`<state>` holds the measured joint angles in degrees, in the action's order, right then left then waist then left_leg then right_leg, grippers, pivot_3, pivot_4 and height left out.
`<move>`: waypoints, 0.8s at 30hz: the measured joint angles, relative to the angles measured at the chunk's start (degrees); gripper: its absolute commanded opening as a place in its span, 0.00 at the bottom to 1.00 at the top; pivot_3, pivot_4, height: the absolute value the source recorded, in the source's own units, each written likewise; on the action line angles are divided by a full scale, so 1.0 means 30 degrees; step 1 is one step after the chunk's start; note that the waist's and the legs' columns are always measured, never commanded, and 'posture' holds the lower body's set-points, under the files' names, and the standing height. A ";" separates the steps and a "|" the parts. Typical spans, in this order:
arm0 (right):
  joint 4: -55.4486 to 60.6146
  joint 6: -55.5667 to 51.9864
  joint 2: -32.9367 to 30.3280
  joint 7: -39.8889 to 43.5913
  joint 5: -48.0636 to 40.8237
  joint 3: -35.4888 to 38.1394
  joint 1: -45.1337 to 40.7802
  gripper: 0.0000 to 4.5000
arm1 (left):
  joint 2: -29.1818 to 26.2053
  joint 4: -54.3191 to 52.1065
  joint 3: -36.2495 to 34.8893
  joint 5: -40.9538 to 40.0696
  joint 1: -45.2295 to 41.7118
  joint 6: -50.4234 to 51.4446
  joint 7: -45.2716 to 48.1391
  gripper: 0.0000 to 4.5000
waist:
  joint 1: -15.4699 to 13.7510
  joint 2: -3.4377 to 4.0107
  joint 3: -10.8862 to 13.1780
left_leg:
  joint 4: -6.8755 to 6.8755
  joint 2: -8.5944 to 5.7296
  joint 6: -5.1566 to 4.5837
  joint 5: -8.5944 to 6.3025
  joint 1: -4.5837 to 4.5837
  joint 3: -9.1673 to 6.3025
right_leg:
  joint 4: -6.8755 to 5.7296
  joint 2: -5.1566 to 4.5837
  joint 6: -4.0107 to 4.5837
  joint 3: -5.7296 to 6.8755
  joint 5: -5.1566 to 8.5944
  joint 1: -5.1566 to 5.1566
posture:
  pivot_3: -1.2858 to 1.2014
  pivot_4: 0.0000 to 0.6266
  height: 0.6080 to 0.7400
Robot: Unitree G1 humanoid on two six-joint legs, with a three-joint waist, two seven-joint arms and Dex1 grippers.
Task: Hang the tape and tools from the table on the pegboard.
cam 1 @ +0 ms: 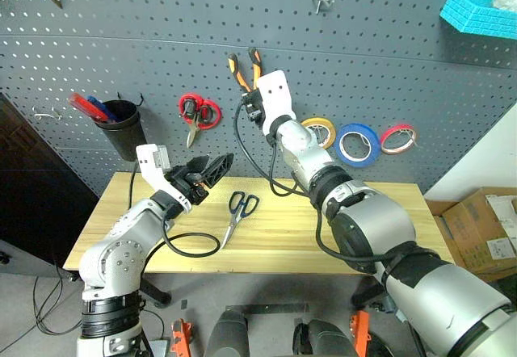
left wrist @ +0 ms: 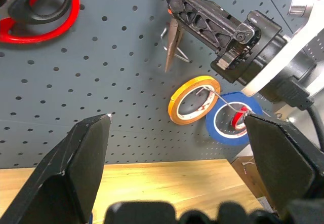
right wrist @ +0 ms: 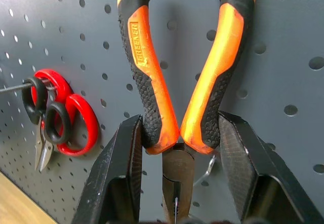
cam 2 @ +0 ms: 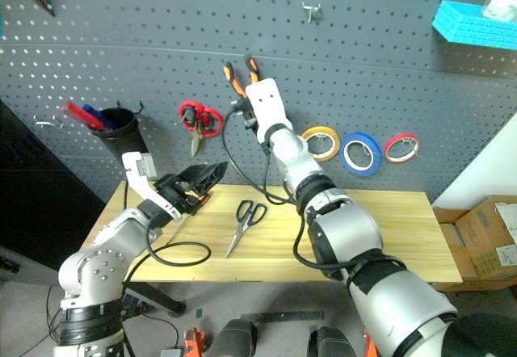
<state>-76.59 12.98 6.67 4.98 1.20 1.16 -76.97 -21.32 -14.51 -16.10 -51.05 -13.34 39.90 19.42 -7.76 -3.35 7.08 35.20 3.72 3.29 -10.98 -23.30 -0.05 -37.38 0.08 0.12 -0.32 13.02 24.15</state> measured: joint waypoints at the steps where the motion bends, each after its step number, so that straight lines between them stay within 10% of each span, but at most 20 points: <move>1: -0.0004 -0.0027 -0.0070 0.0003 -0.0003 0.0025 -0.0003 0.39 | 0.0000 -0.0075 0.0000 -0.0009 0.0000 0.0002 -0.0003 1.00 | -0.0011 0.0003 0.0003 | 0.0000 0.0000 -0.0006 0.0004 0.0004 -0.0002 | 0.0000 0.0000 -0.0002 0.0002 0.0006 -0.0005 | 0.67 0.11 1.00; 24: 0.0640 0.5188 -0.0269 -0.1310 -0.0038 0.0756 -0.0815 0.39 | 0.0161 0.0285 0.0216 0.0220 -0.0514 -0.0068 0.0414 1.00 | -0.0015 0.0011 0.0006 | -0.0029 -0.0002 -0.0022 0.0011 -0.0035 -0.0001 | 0.0065 -0.0003 0.0049 0.0001 -0.0042 0.0000 | 0.67 0.08 1.00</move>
<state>-74.67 28.55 5.86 1.05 1.08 3.43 -79.42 -20.84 -13.66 -15.45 -50.39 -14.88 39.69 20.66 -7.80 -3.31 7.09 35.11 3.71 3.23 -10.95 -23.40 -0.06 -37.18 0.07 0.27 -0.31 12.89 24.15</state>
